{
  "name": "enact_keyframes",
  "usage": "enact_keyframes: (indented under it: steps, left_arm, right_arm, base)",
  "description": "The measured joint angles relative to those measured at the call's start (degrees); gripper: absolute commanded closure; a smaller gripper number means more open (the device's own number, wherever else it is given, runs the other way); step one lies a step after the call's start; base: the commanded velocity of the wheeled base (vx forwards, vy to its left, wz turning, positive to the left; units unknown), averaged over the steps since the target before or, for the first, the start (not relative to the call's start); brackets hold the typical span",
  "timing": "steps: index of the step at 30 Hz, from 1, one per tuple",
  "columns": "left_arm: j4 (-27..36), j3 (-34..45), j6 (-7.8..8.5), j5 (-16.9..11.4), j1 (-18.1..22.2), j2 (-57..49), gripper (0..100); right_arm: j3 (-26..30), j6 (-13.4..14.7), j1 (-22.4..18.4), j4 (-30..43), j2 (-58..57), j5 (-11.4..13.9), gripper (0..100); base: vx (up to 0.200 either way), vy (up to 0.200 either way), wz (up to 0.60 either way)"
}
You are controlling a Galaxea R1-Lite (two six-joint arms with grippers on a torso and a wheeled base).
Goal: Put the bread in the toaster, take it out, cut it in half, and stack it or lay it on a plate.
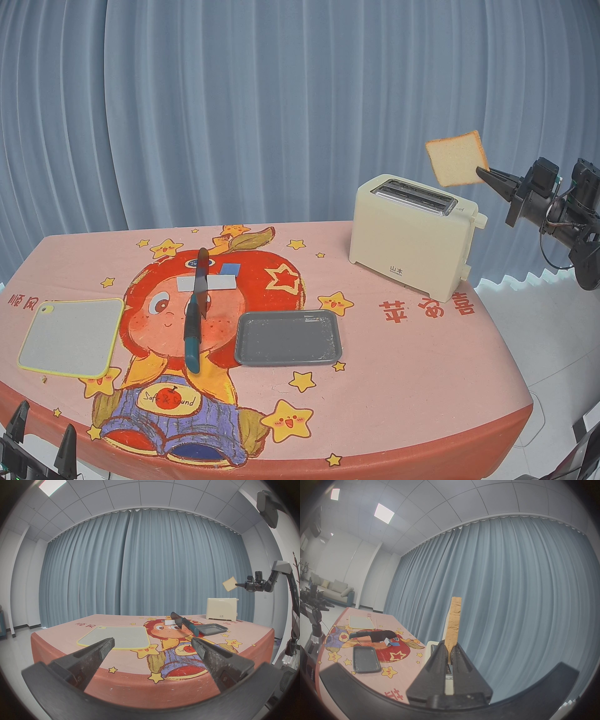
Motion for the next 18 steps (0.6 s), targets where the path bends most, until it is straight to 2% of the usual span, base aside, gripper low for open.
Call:
enact_keyframes:
  steps: [10, 18]
  left_arm:
    - [0.00, 0.00, 0.00, 0.02, 0.00, 0.00, 0]
    - [0.00, 0.00, 0.00, 0.00, 0.02, 0.00, 0]
  right_arm:
    - [-1.13, -3.89, -0.16, 2.61, 1.60, -0.02, 100]
    - [-0.56, -5.06, 0.05, 2.63, 3.36, -0.02, 100]
  base:
    - [0.000, 0.000, 0.00]
    - [0.000, 0.000, 0.00]
